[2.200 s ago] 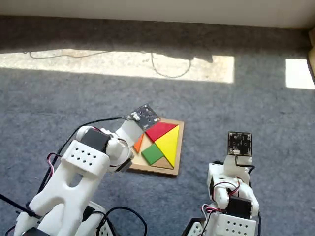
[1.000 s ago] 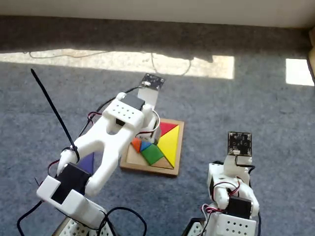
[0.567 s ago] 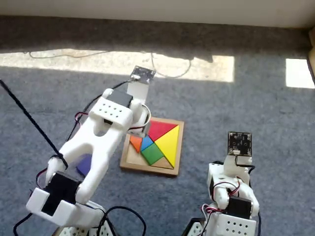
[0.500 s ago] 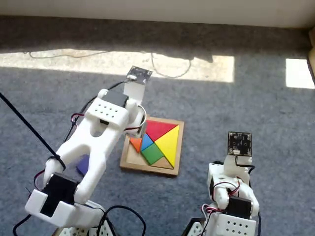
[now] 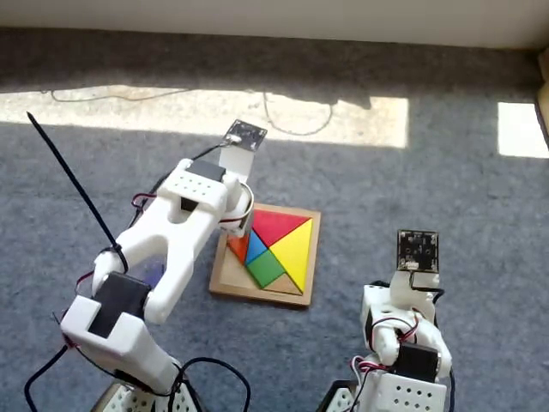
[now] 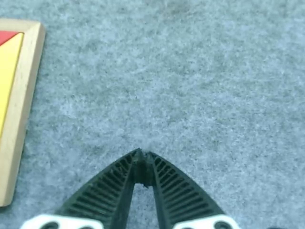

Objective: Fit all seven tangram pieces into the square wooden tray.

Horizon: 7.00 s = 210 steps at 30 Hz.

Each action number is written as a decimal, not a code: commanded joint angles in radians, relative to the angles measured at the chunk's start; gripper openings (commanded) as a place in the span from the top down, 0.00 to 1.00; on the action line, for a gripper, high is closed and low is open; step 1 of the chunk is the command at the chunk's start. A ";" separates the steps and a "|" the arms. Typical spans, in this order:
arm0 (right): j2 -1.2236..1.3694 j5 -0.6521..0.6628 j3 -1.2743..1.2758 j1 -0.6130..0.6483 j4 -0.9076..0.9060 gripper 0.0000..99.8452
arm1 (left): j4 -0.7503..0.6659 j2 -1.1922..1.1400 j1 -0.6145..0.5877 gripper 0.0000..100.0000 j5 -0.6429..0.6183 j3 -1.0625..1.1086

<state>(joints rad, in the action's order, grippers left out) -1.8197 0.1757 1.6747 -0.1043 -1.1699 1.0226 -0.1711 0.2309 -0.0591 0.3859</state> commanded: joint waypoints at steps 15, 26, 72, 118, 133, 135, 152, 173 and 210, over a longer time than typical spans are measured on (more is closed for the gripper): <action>-0.015 0.008 0.094 -0.008 0.019 0.99 | 0.083 0.458 -0.105 0.84 0.023 0.130; -0.015 0.008 0.094 -0.008 0.019 0.99 | 0.160 0.642 -0.429 0.74 0.250 0.283; -0.015 0.008 0.094 -0.008 0.019 0.99 | 0.038 0.367 -0.650 0.69 0.569 0.398; -0.015 0.008 0.094 -0.008 0.019 0.99 | 0.339 0.684 -0.668 0.80 0.571 0.432; -0.015 0.008 0.094 -0.008 0.019 0.99 | 0.149 0.711 -0.650 0.79 0.571 0.638; -0.015 0.008 0.094 -0.008 0.019 0.99 | 0.146 0.711 -0.631 0.80 0.571 0.639; -0.015 0.008 0.094 -0.008 0.019 0.99 | 0.147 0.199 -0.519 0.85 0.517 0.237; -0.016 0.008 0.094 -0.041 0.021 0.99 | 0.376 0.561 -0.513 0.85 0.451 0.220; -0.016 0.008 0.094 -0.041 0.021 0.99 | 0.020 0.321 -0.691 0.85 0.802 0.481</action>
<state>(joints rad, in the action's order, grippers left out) -1.8197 0.1757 1.6747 -0.1335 -1.1699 1.0411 0.1619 -0.5163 0.7388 0.8922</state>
